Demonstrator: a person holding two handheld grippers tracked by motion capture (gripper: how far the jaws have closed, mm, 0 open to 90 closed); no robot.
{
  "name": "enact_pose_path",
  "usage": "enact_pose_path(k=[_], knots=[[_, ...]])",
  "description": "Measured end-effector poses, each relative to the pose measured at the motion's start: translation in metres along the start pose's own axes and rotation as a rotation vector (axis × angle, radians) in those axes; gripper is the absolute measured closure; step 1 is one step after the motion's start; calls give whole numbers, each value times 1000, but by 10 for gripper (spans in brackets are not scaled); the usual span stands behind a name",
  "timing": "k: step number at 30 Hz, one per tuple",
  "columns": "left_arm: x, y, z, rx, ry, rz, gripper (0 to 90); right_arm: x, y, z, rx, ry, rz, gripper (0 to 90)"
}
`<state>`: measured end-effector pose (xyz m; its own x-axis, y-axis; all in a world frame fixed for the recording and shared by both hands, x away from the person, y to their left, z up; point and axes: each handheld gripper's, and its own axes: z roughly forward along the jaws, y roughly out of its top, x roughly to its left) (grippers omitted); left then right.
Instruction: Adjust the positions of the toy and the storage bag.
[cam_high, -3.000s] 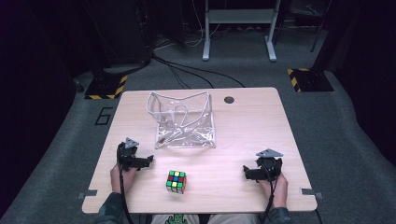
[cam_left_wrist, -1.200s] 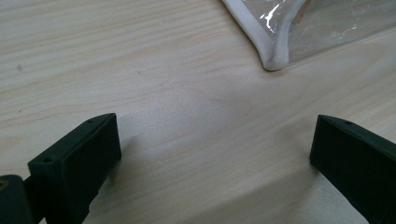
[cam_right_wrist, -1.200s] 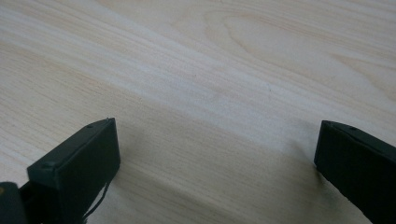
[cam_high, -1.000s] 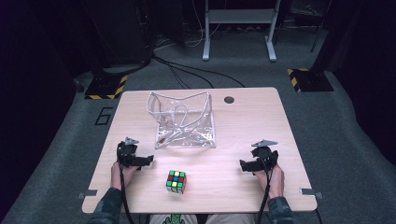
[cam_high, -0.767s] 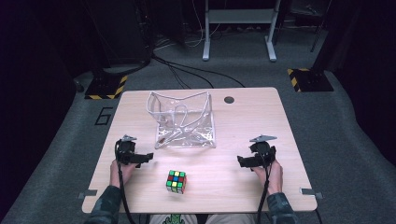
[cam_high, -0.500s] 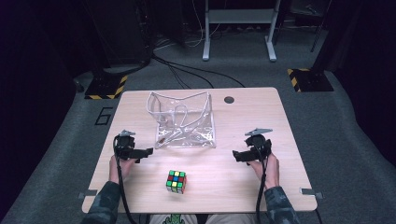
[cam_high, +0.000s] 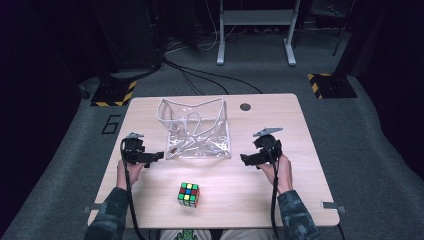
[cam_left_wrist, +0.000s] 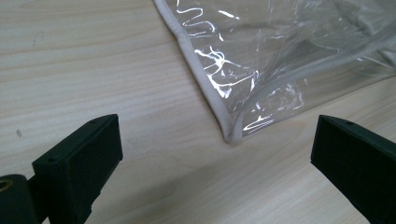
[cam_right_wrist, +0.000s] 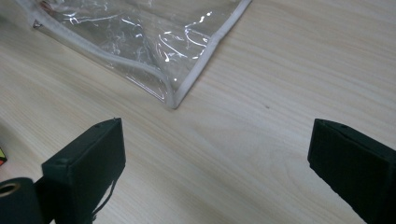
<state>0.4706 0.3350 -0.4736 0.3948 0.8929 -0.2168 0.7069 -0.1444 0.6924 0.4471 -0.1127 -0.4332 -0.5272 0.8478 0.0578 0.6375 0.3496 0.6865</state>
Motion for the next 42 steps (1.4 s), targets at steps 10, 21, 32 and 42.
enact_pose_path(k=[10,21,32,42], knots=[[-8,24,-6,-30,6,24,32,12,31,1,-11,23,-30,46],[-11,44,-10,-40,-14,13,34,24,61,7,-45,49,-55,51],[-14,71,-21,-79,-15,4,41,32,91,11,-43,78,-61,54],[-15,94,-27,-112,-28,-23,43,40,114,19,-48,116,-58,62]])
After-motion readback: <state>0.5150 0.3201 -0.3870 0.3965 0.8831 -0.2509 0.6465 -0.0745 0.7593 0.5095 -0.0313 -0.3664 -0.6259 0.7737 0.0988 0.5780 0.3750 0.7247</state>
